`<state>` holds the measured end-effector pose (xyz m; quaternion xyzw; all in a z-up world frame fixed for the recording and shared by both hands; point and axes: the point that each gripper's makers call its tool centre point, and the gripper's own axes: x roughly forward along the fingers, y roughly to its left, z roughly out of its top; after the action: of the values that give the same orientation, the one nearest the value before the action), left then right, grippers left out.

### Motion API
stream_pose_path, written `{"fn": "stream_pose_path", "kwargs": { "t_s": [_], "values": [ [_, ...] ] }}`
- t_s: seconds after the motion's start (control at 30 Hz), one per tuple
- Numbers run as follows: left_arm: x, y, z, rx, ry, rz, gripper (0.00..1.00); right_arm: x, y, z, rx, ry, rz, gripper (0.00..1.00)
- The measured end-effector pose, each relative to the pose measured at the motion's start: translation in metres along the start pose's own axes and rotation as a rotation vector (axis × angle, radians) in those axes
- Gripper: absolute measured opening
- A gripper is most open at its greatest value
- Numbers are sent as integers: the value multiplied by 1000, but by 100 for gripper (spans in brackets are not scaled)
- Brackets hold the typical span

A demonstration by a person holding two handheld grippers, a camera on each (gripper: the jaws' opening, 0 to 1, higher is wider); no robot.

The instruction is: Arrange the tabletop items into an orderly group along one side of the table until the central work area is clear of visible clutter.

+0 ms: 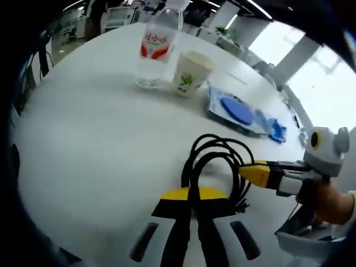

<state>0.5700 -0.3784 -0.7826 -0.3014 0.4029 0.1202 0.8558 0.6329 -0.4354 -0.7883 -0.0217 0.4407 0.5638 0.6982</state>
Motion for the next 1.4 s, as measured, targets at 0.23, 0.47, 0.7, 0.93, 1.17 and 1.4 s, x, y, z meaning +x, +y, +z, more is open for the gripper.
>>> {"fn": "stream_pose_path", "kwargs": {
  "t_s": [0.23, 0.47, 0.7, 0.93, 1.17, 1.4],
  "values": [
    [-12, -8, 9, 7, -19, -12, 0, -10, 8, 9, 40, -15, 14, 0],
    [-22, -18, 22, 30, -32, -24, 0, -22, 11, 23, 52, -44, 19, 0],
    [-27, -33, 33, 56, -43, -46, 0, -43, 10, 33, 61, -75, 8, 0],
    [-29, -44, 40, 63, -56, -62, 0, -48, 3, 37, 64, -94, -3, 0],
    [-26, -62, 45, 89, -48, -86, 0, -61, -9, 41, 89, -120, -20, 0],
    [-14, -97, 42, 140, -15, -130, 0, -87, -31, 39, 135, -146, -60, 0]
  ]
}}
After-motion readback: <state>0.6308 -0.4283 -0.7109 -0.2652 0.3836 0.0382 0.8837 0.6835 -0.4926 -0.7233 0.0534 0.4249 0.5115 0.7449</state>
